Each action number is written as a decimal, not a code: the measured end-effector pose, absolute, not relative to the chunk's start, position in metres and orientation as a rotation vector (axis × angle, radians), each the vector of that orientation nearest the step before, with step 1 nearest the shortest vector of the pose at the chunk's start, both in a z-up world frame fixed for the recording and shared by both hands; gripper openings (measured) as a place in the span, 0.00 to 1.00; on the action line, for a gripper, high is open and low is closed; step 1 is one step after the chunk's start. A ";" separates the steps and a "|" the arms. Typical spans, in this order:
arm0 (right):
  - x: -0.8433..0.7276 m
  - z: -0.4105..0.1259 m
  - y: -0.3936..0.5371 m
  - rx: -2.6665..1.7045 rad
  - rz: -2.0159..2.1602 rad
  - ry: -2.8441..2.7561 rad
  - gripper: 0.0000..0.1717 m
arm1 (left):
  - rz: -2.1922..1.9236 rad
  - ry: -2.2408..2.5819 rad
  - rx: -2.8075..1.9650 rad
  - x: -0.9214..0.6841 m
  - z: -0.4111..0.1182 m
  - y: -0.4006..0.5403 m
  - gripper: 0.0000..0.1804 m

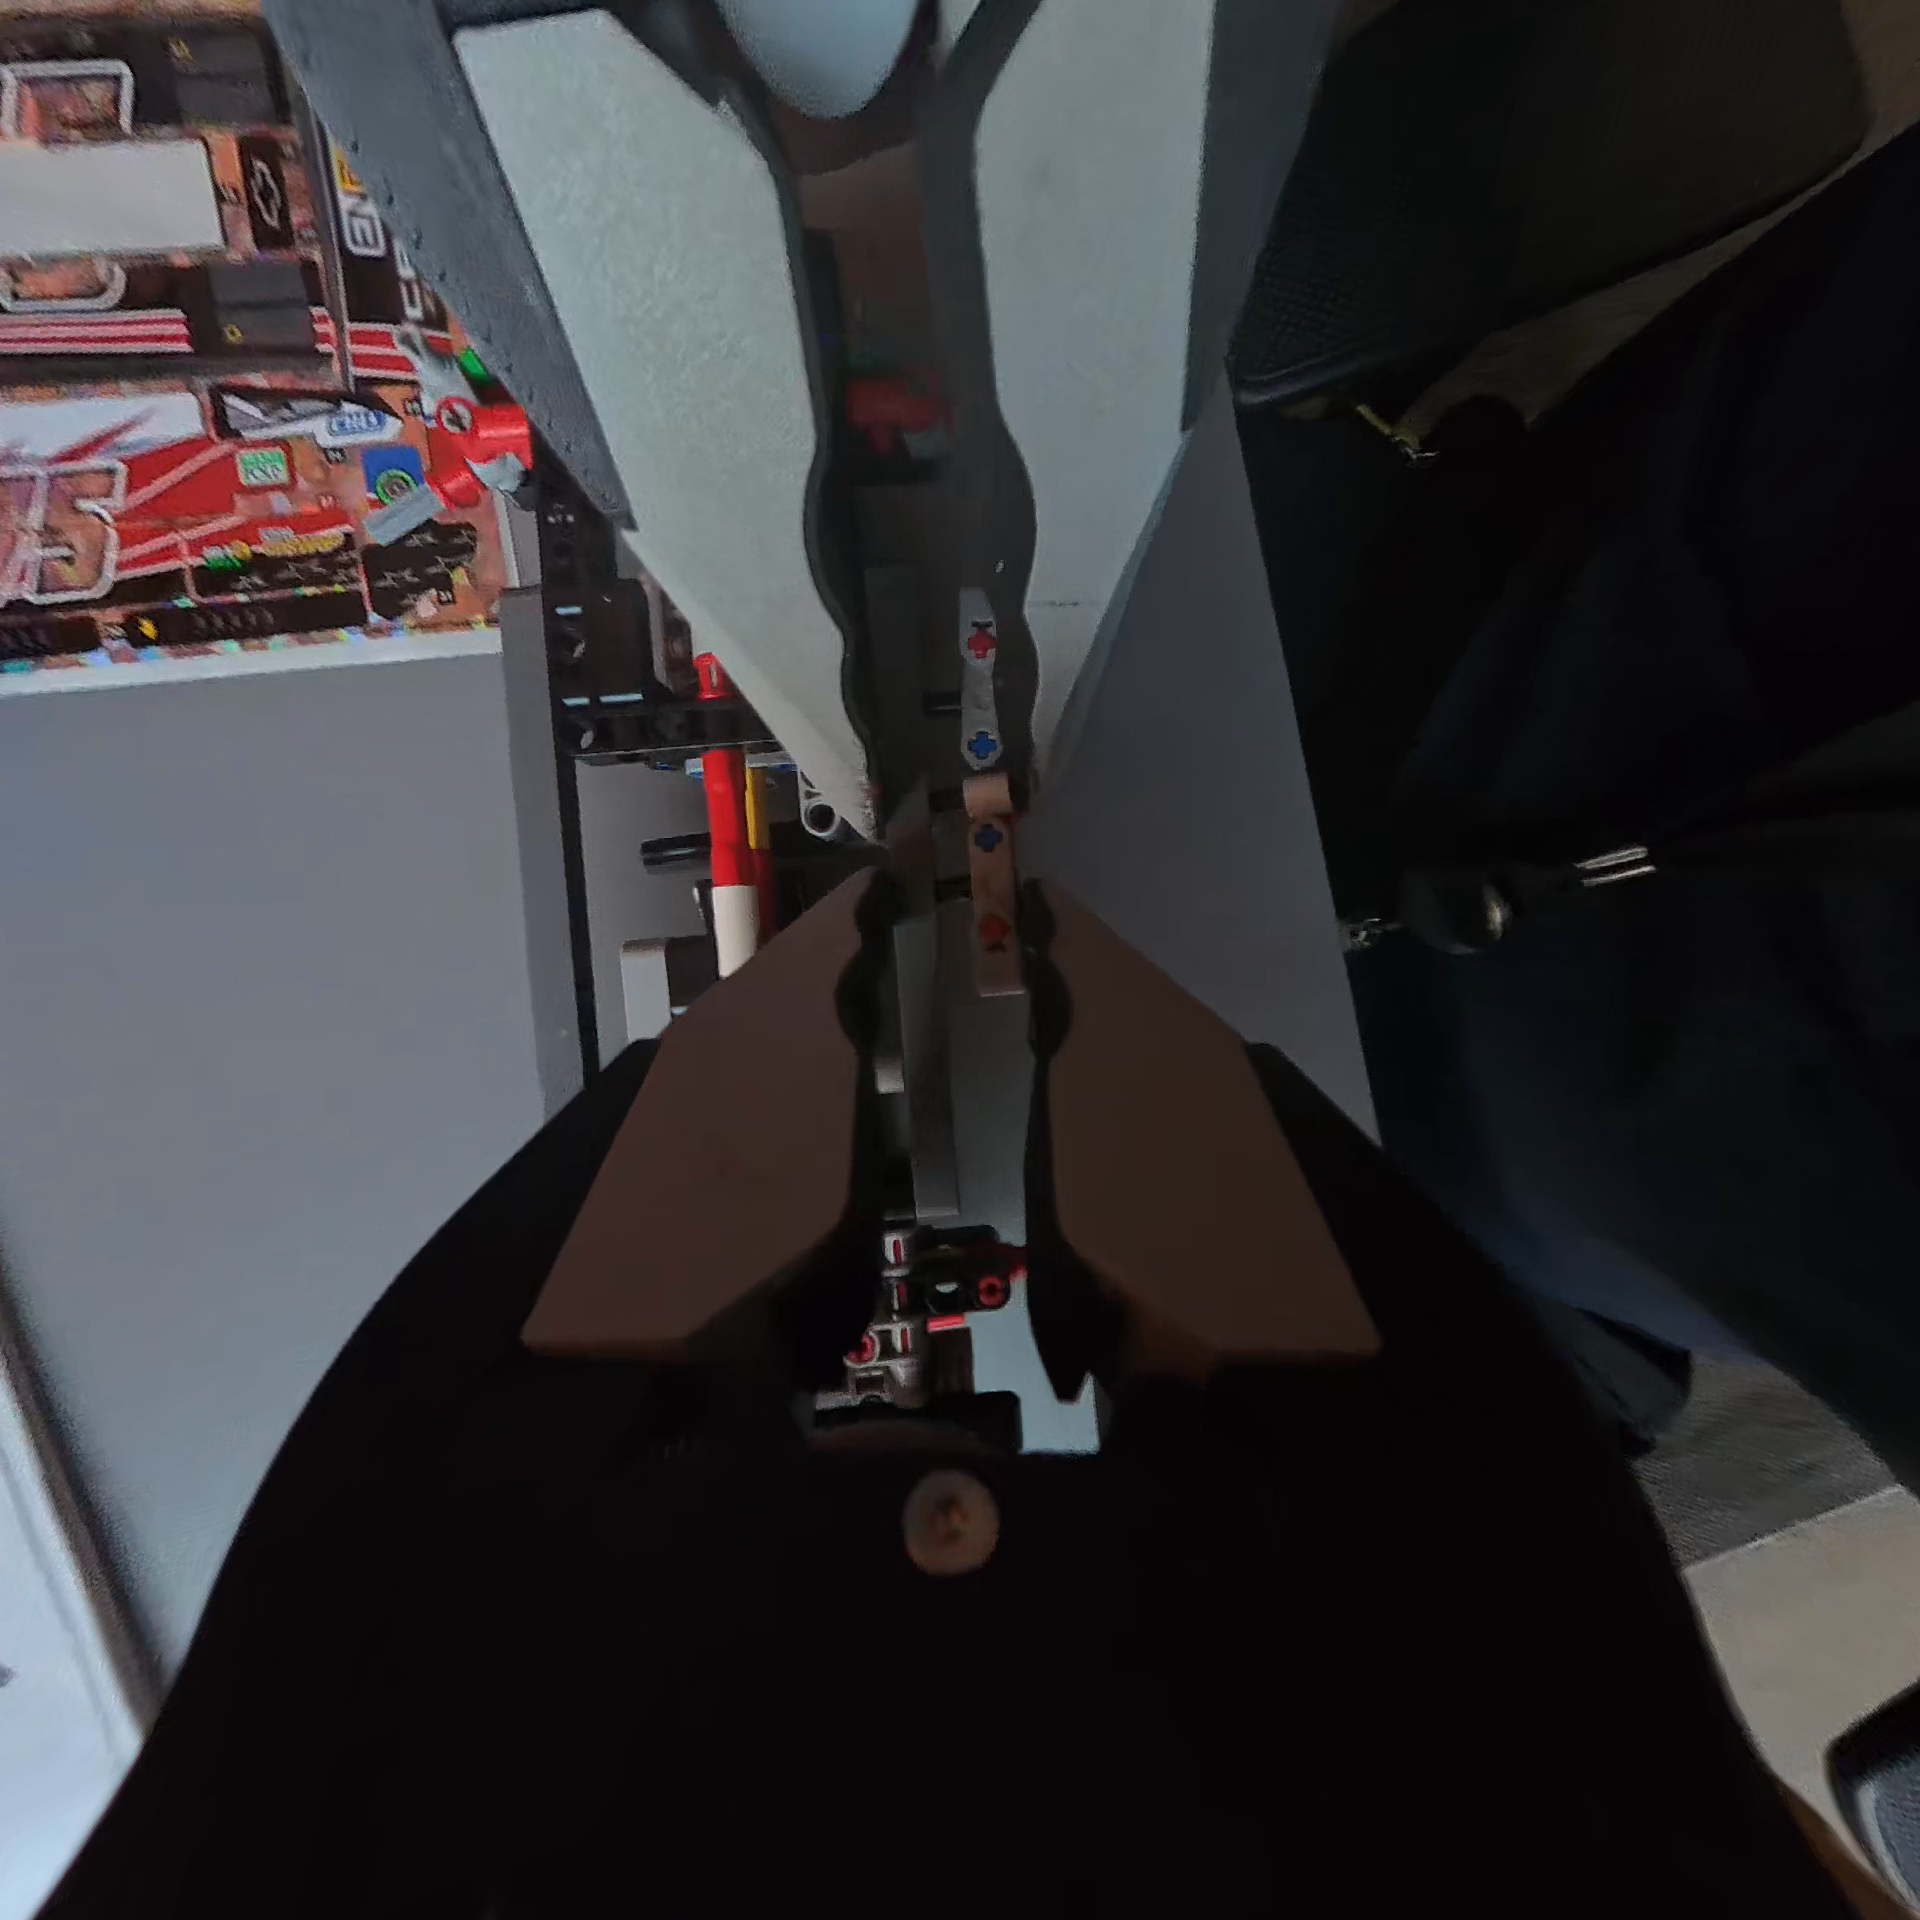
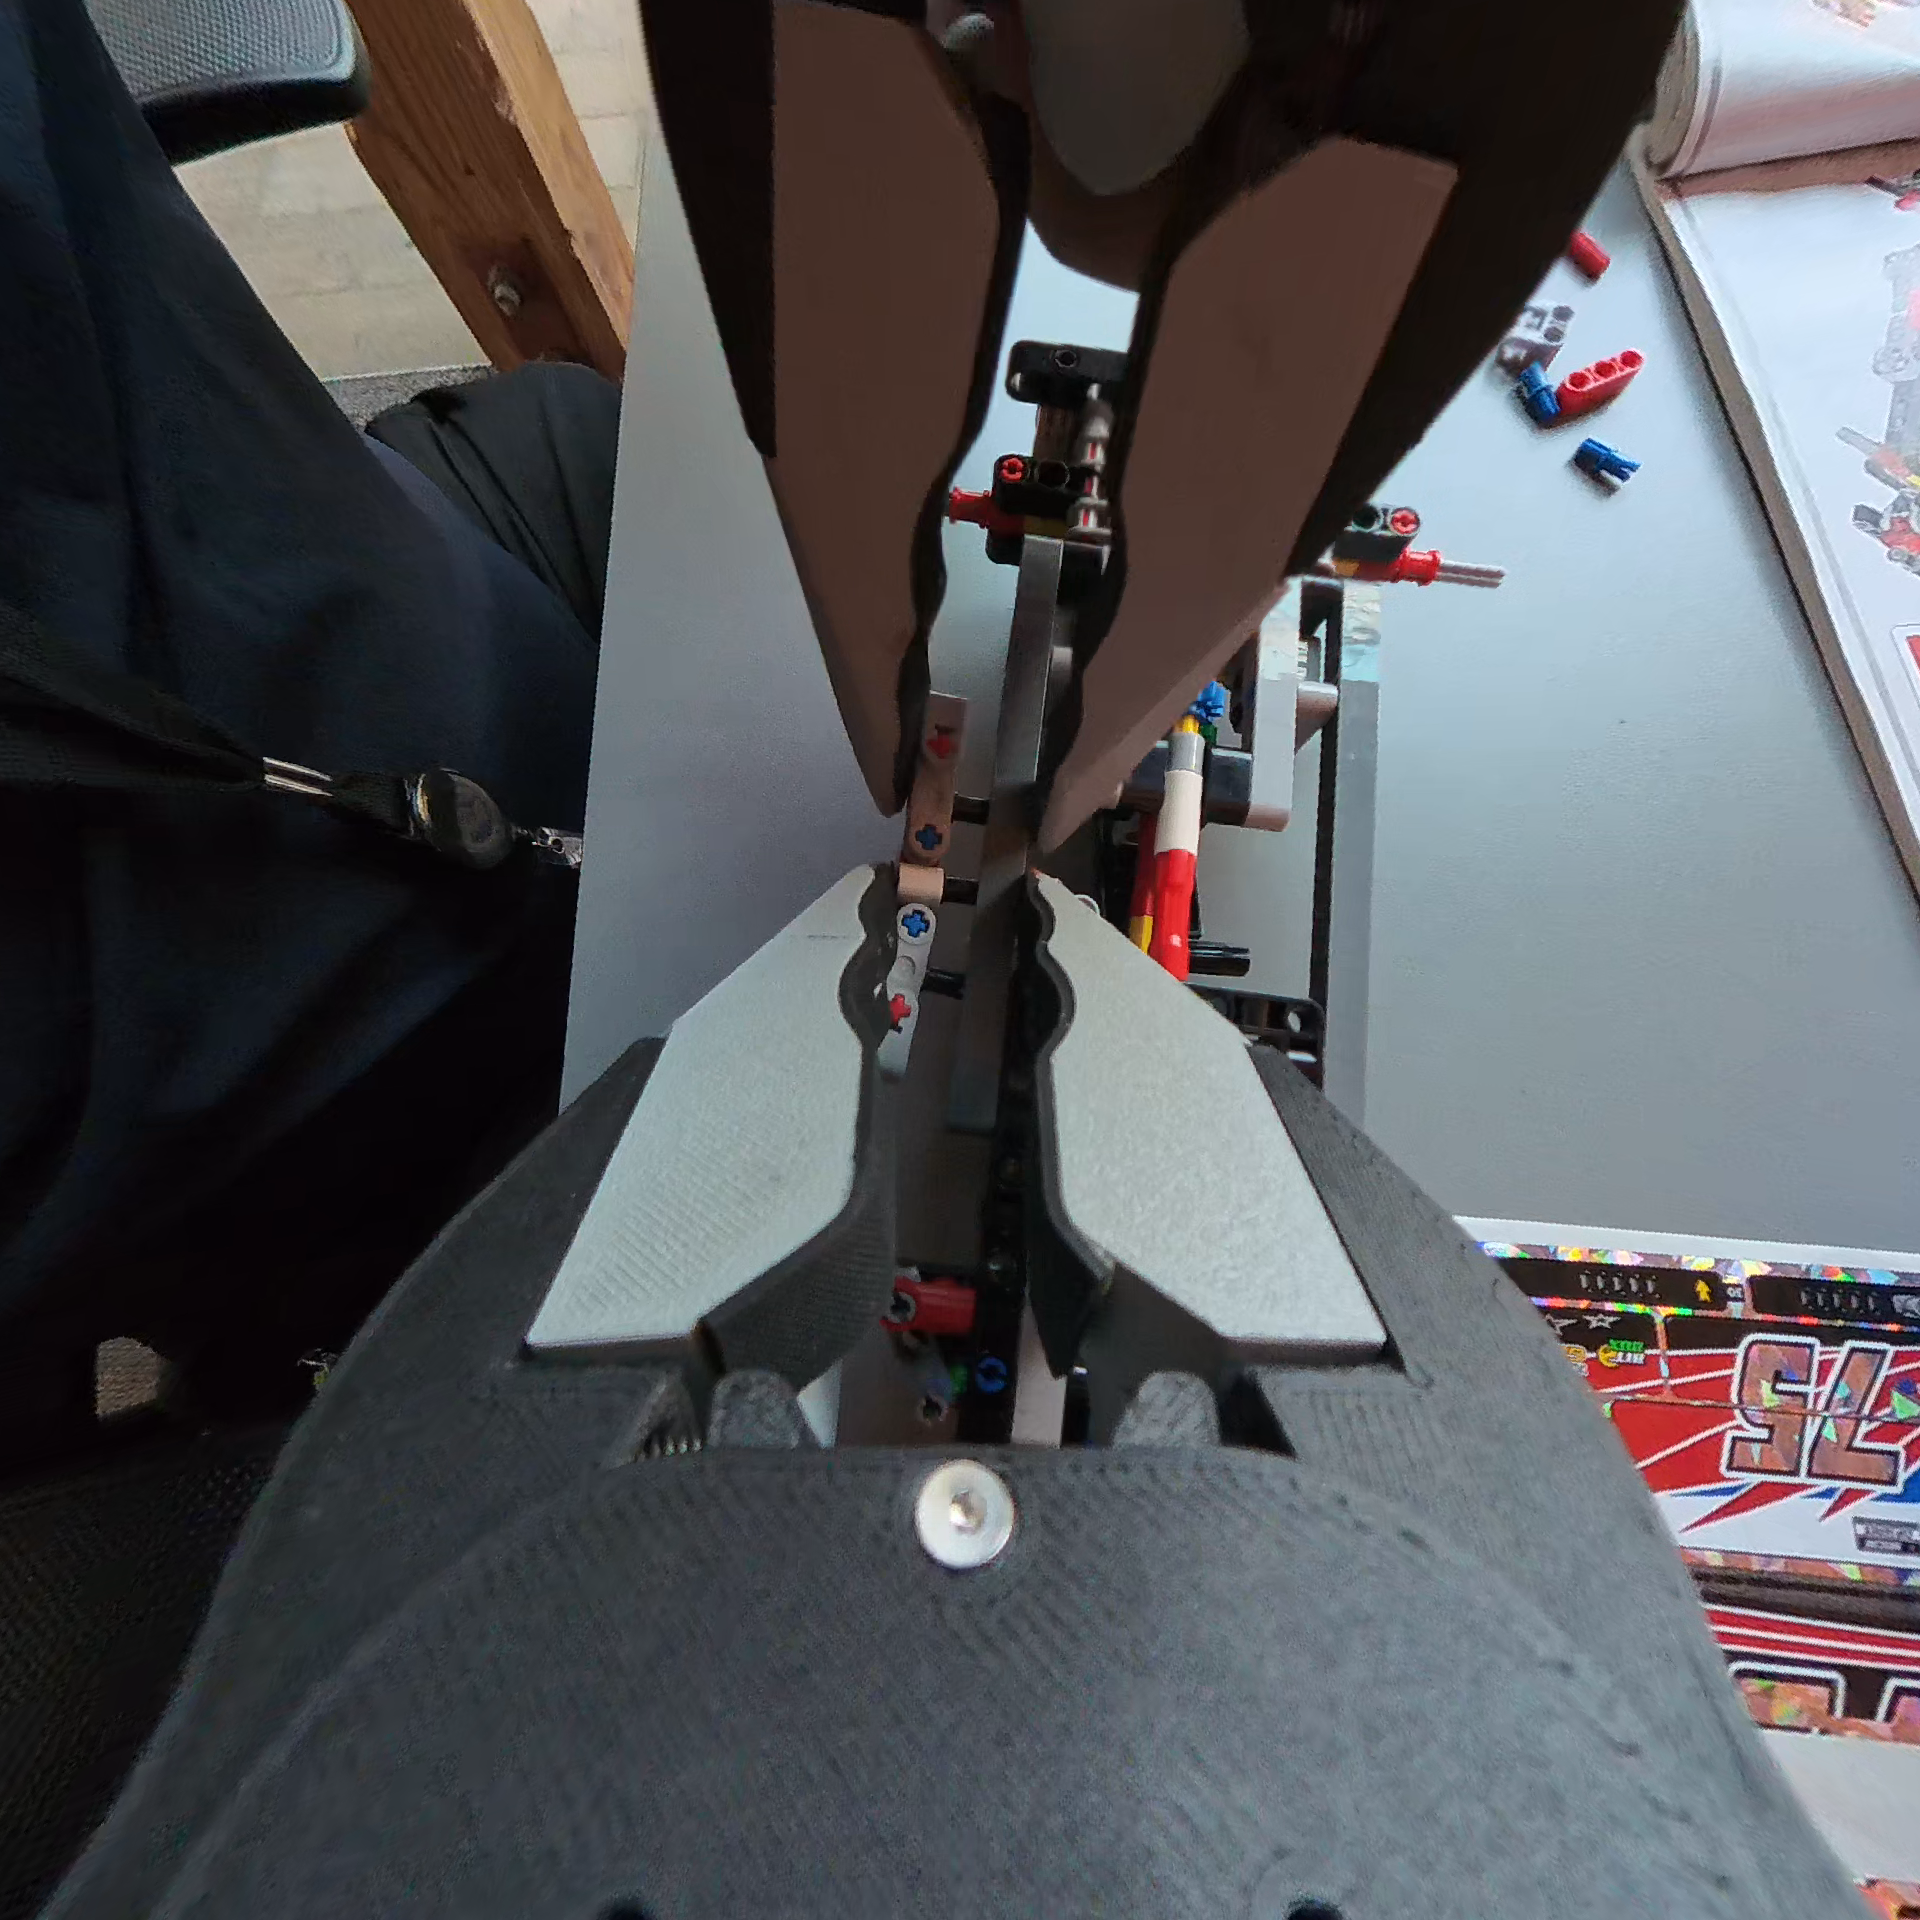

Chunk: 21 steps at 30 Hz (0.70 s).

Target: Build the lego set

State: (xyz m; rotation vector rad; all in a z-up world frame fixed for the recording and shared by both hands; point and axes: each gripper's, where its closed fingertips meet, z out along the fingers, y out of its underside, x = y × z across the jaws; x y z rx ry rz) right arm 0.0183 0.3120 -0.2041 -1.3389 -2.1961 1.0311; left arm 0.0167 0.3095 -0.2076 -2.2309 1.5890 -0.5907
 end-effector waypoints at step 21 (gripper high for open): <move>0.016 -0.205 0.319 -1.343 1.044 -2.142 0.10 | -0.561 1.591 -2.259 0.014 -0.209 0.318 0.09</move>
